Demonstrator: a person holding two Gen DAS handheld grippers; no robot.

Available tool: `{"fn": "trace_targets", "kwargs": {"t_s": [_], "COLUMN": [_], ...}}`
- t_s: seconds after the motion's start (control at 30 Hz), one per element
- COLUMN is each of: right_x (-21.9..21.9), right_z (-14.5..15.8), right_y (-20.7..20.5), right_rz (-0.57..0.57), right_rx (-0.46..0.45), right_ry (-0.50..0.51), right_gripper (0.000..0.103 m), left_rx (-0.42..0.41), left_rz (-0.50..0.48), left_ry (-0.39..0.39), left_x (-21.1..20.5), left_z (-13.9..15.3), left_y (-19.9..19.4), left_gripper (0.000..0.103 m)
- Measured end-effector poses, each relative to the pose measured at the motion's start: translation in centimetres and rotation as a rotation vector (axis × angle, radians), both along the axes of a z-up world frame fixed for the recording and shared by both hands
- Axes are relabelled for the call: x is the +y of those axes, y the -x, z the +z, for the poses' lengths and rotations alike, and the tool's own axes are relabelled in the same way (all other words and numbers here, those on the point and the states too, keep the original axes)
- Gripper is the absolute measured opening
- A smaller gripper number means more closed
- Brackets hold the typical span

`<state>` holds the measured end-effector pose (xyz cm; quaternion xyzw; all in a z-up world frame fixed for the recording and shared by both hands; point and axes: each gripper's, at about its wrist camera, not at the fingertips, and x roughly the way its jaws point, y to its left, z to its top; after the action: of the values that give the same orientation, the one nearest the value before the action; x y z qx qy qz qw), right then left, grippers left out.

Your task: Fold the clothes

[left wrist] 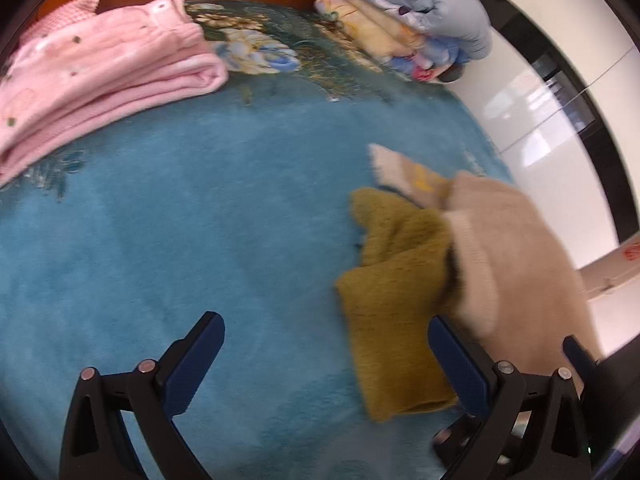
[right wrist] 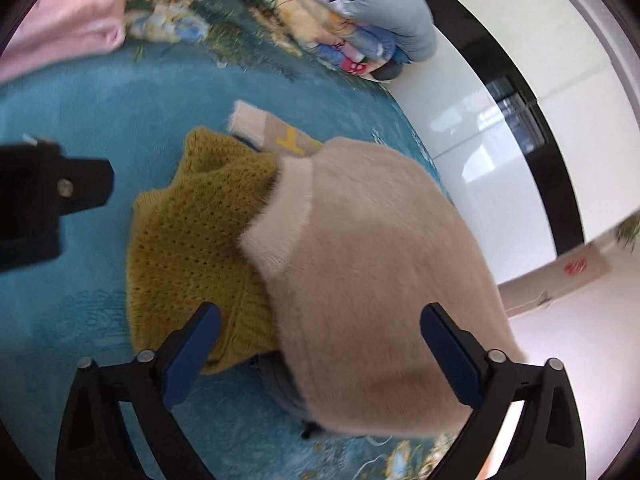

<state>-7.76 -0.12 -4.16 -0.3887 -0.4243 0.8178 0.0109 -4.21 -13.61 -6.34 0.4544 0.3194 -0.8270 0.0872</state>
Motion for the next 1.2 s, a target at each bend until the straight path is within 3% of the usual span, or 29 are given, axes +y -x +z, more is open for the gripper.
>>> {"fn": "trace_targets", "kwargs": {"t_s": [0.07, 0.13, 0.17, 0.2, 0.3, 0.47, 0.67, 0.83, 1.03, 1.2], "right_x": [0.4, 1.1, 1.4, 1.6, 2.3, 4.9, 8.4, 10.2, 12.4, 14.1], "right_z": [-1.0, -1.3, -1.1, -0.6, 2.1, 9.0, 15.4, 17.6, 18.6, 19.5], "right_y": [1.3, 2.0, 2.0, 1.7, 1.0, -0.6, -5.3, -8.7, -14.1, -17.4], "right_rz": [-0.043, -0.055, -0.052, -0.044, -0.051, -0.094, -0.101, -0.111, -0.114, -0.117], "right_rx": [0.0, -0.027, -0.034, -0.027, 0.027, 0.152, 0.284, 0.313, 0.294, 0.288], "right_ry": [-0.077, -0.098, -0.099, -0.101, -0.052, 0.075, 0.166, 0.261, 0.351, 0.411], "right_gripper": [0.065, 0.065, 0.055, 0.038, 0.018, 0.015, 0.015, 0.014, 0.014, 0.014], "left_rx": [0.025, 0.055, 0.059, 0.061, 0.068, 0.078, 0.05, 0.05, 0.007, -0.076], "left_rz": [0.016, 0.029, 0.03, 0.026, -0.015, -0.1, -0.156, -0.208, -0.174, -0.163], "left_ry": [-0.035, -0.063, -0.064, -0.074, -0.143, -0.258, -0.413, -0.616, -0.934, -0.966], "left_x": [-0.7, -1.2, -1.3, -1.4, -1.5, -1.1, 0.0, 1.6, 5.3, 8.0], "left_z": [0.4, 0.6, 0.8, 0.9, 1.2, 1.7, 1.6, 1.3, -0.1, -0.5], "left_y": [-0.3, -0.7, -0.7, -0.7, -0.7, -0.7, -1.6, -2.6, -2.8, -2.4], "left_gripper": [0.103, 0.103, 0.103, 0.103, 0.103, 0.103, 0.103, 0.103, 0.103, 0.099]}}
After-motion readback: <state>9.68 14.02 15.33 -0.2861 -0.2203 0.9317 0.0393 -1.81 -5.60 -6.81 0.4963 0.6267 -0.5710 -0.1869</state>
